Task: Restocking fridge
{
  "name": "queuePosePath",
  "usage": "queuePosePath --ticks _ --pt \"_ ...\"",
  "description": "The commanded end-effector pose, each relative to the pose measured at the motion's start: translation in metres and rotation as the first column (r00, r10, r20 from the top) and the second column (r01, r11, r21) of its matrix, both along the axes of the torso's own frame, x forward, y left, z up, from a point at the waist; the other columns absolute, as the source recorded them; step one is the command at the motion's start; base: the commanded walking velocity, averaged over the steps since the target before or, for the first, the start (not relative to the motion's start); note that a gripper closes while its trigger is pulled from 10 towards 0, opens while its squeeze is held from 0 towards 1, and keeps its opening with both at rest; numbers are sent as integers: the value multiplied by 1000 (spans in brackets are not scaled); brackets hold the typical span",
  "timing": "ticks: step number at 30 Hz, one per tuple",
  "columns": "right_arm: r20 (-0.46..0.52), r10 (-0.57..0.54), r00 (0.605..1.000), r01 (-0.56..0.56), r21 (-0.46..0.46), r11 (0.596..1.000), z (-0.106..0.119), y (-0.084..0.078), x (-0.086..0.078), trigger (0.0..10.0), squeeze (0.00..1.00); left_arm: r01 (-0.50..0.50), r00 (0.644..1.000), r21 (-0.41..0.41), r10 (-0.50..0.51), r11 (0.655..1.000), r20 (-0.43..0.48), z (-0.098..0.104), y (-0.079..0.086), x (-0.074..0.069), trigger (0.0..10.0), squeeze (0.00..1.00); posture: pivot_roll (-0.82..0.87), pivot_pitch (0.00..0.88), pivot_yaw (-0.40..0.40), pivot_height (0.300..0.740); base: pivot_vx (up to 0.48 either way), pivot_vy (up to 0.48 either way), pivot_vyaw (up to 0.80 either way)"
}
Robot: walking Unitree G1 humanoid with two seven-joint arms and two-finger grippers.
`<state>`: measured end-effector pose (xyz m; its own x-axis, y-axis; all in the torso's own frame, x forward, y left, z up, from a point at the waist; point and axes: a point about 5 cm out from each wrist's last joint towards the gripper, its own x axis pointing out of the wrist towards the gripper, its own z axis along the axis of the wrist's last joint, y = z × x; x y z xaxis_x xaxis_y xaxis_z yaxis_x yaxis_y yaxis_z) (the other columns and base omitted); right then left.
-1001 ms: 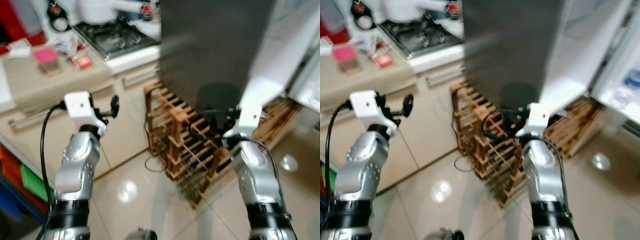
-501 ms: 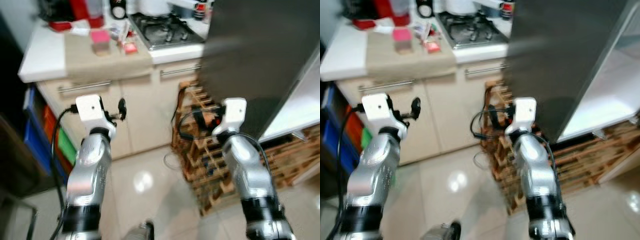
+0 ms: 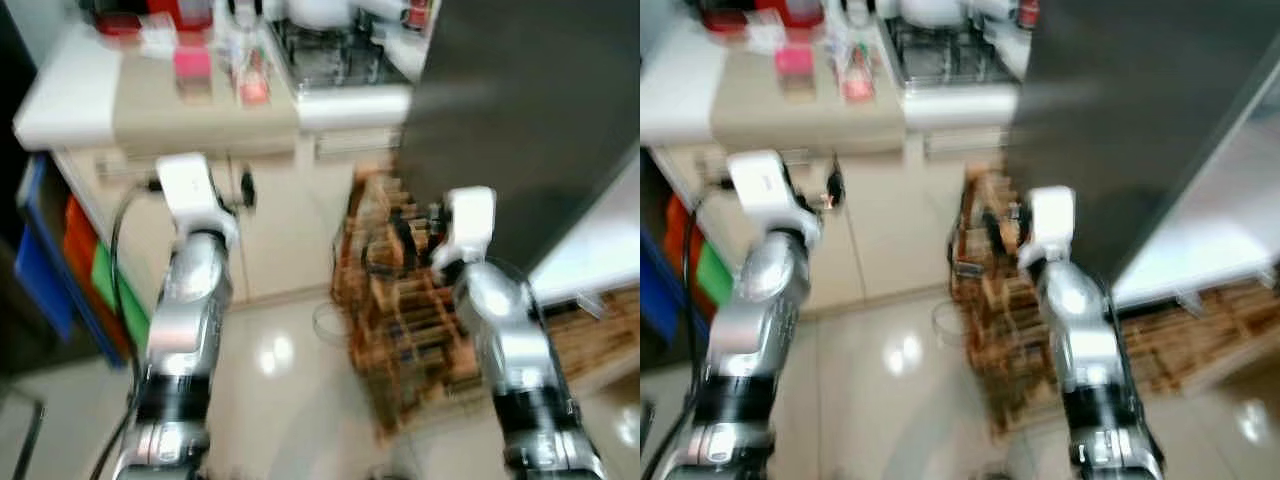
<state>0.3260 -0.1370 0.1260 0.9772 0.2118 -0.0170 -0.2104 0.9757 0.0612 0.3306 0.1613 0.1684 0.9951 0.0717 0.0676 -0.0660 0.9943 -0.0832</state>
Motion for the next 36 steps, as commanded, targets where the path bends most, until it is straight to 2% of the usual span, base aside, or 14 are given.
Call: queuePosePath --ticks 1,3,7,10,15,17,19,26,31,36 --pt "7 -3 1000 3 -7 1000 -2 7 0 10000 0 13 1000 -11 -13 1000 -15 -2 3 0 10000 0 4 0 1 740 0 0 0" --pt "33 -7 999 8 -8 1000 2 7 1 10000 0 37 999 -13 -37 999 -21 -1 -3 2 10000 0 2 0 24 740 0 0 0" --pt "58 -26 998 23 49 999 5 12 1 10000 0 52 998 -14 -52 999 -30 -1 -7 1 10000 0 4 0 59 740 0 0 0" --pt "88 8 996 -11 33 999 9 19 0 10000 0 63 998 1 -63 998 -30 0 -6 0 10000 0 12 0 59 740 0 0 713" --pt "79 -1 997 -3 46 999 7 20 3 10000 0 60 998 12 -60 998 -33 0 -4 2 10000 0 43 0 31 740 0 0 691" --pt "68 -11 998 9 30 1000 5 19 5 10000 0 80 996 5 -80 997 -36 1 -6 3 10000 0 54 0 20 740 0 0 0" --pt "61 -2 998 1 17 1000 3 20 6 10000 0 154 988 -40 -155 987 -25 2 -11 3 10000 0 61 0 11 740 0 0 0" --pt "81 6 997 -7 11 1000 7 21 12 10000 0 176 984 -45 -178 983 -29 2 -15 6 10000 0 48 0 10 740 0 0 0" --pt "96 -11 995 8 30 1000 10 18 14 10000 0 194 979 -92 -199 977 -47 -2 -21 10 10000 0 20 0 28 740 0 0 0" --pt "121 -6 993 4 16 1000 14 16 12 10000 0 221 973 -96 -226 971 -47 -2 -30 13 10000 0 -13 0 50 740 0 0 659"
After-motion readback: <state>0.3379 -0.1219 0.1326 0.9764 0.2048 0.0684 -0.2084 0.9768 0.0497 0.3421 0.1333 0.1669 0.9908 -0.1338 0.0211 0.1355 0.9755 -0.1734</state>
